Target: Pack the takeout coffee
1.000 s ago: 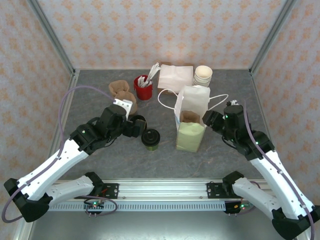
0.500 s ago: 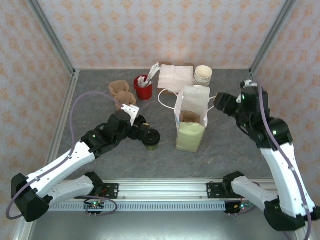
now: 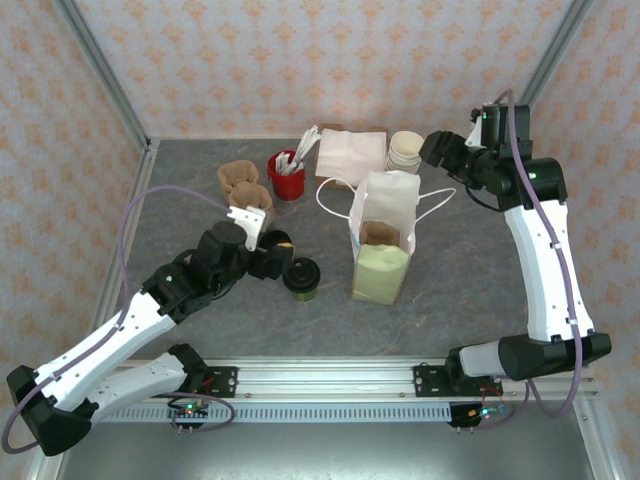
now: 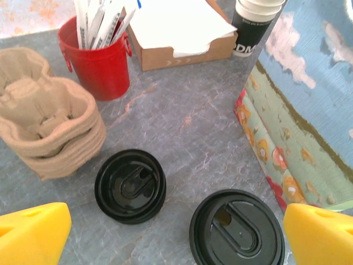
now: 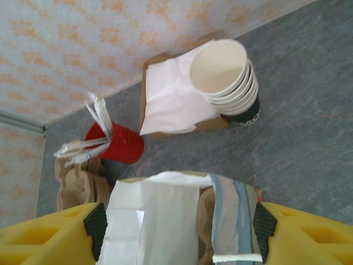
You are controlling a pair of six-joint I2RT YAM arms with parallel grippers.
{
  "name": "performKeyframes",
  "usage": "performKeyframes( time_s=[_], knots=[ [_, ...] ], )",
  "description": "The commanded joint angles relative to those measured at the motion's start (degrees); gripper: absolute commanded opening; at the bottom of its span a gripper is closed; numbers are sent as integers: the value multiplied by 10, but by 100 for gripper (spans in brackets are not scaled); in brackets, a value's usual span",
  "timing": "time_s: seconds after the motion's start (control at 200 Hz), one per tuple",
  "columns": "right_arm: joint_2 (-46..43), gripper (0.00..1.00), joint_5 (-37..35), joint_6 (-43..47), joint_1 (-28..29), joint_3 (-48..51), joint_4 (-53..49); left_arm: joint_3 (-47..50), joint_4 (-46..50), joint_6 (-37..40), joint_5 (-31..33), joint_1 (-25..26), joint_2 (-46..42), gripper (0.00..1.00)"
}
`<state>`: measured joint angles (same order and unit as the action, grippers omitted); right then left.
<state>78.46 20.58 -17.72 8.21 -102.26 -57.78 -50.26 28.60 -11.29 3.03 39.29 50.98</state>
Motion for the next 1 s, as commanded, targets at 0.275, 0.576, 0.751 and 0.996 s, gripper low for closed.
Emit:
performKeyframes(
  time_s=[0.275,0.576,0.751,0.996],
  knots=[
    [40,64,59,46,4,65,-28,30,50,-21,7,29,-12,98],
    [61,57,16,72,31,88,-32,38,37,-13,-6,37,-5,98],
    [71,32,9,79,47,79,-33,42,26,-8,-13,37,-3,99],
    [21,3,17,82,59,100,-5,70,-6,-35,9,37,-25,100]
  ],
)
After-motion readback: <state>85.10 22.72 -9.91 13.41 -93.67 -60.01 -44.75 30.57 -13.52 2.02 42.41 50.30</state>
